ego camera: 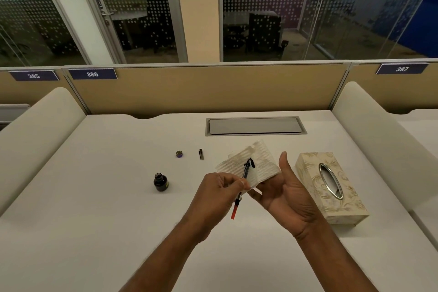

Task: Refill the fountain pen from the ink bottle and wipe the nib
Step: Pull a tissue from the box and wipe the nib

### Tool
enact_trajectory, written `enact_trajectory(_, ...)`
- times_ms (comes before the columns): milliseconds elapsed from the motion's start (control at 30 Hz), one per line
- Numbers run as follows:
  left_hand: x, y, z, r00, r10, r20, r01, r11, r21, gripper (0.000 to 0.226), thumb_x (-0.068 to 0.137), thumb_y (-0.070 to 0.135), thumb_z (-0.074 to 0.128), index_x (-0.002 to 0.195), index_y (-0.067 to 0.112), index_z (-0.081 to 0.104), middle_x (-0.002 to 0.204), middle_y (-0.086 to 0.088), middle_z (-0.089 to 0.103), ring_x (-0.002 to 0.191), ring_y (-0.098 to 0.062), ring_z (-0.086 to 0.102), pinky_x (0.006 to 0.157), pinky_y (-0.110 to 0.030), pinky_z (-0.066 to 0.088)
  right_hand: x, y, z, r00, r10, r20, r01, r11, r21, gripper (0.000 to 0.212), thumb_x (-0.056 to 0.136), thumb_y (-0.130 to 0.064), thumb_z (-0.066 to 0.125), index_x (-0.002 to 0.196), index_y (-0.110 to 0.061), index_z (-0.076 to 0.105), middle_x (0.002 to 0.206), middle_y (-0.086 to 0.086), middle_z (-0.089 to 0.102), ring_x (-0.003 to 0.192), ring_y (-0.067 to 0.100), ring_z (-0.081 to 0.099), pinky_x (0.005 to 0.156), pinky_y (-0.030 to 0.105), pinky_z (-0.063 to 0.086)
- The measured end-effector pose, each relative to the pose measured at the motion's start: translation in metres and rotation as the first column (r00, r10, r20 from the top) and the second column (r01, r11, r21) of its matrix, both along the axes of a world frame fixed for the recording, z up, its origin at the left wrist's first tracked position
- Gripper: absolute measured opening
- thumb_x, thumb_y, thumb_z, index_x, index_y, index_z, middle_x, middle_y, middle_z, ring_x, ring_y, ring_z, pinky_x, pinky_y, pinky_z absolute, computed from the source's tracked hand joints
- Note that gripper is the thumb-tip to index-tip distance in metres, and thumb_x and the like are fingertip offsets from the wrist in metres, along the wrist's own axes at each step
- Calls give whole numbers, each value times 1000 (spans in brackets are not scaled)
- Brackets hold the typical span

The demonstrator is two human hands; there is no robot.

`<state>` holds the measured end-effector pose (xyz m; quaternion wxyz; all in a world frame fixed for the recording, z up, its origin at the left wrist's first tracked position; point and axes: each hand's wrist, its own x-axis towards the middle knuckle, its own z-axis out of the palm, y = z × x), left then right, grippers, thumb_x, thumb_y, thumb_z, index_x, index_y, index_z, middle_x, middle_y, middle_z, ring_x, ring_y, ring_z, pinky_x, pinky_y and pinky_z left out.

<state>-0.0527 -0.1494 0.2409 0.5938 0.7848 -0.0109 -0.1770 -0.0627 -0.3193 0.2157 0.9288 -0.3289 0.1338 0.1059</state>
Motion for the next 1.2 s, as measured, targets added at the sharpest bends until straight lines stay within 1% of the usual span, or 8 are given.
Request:
enact_trajectory(200,-3,-1,1,1000,6,-24,-7,999,-43,22,95,29,66,95,13,81,101,-3,79,98,-21,74,92,-35,58,-2,4,0,995,-102,22,104,975,-197,29,100,-22,53,118,-6,70,122,19,71,101,26,74,82,36,63)
enact_trajectory(333,-6,-2,4,999,-20,-32,17,996,-84,19,94,30,67,95,17,82,99,3,80,94,-16,76,77,-19,52,-1,5,3,984,-180,-2,175,962,-211,28,100,-21,55,119,-5,68,117,16,74,97,25,75,74,34,63)
enact_trajectory(433,-8,-3,3,999,-29,-32,26,996,-87,18,94,32,67,93,21,83,99,6,79,94,-14,75,75,-15,49,-1,6,5,973,-229,-10,224,957,-185,27,100,-21,56,119,-7,68,114,14,76,95,23,76,71,33,63)
enact_trajectory(633,-10,-5,2,999,-41,-34,36,991,-128,18,93,32,69,94,20,83,94,5,81,96,-12,75,88,-25,57,-2,10,7,965,-261,15,258,941,-219,27,101,-23,55,120,-8,68,110,13,77,94,25,76,74,36,63)
enact_trajectory(833,-11,-11,8,998,-65,-16,61,983,-171,20,94,31,68,95,19,83,94,3,81,94,-8,74,74,-16,57,-6,16,8,962,-274,15,267,922,-281,31,101,-26,54,123,-9,67,114,15,76,105,33,73,90,47,58)
enact_trajectory(967,-11,-16,12,996,-92,-17,86,971,-224,20,94,31,68,95,19,83,96,1,81,97,-10,74,81,-22,60,-11,17,10,964,-266,0,258,934,-245,27,100,-27,56,116,-11,71,108,14,77,99,30,74,90,43,57)
enact_trajectory(1033,-12,-18,12,996,-86,-24,78,968,-238,20,93,31,68,96,19,83,97,0,81,97,-12,74,85,-26,61,-12,18,11,967,-255,-3,248,942,-225,29,100,-27,56,119,-11,70,113,13,76,104,31,73,96,45,54)
enact_trajectory(1200,-14,-24,10,996,-85,-27,76,966,-249,18,93,29,70,96,18,84,97,-5,80,94,-14,74,78,-20,59,-14,17,12,977,-210,-25,202,961,-188,35,100,-31,57,128,-11,66,122,15,72,111,33,71,101,48,52)
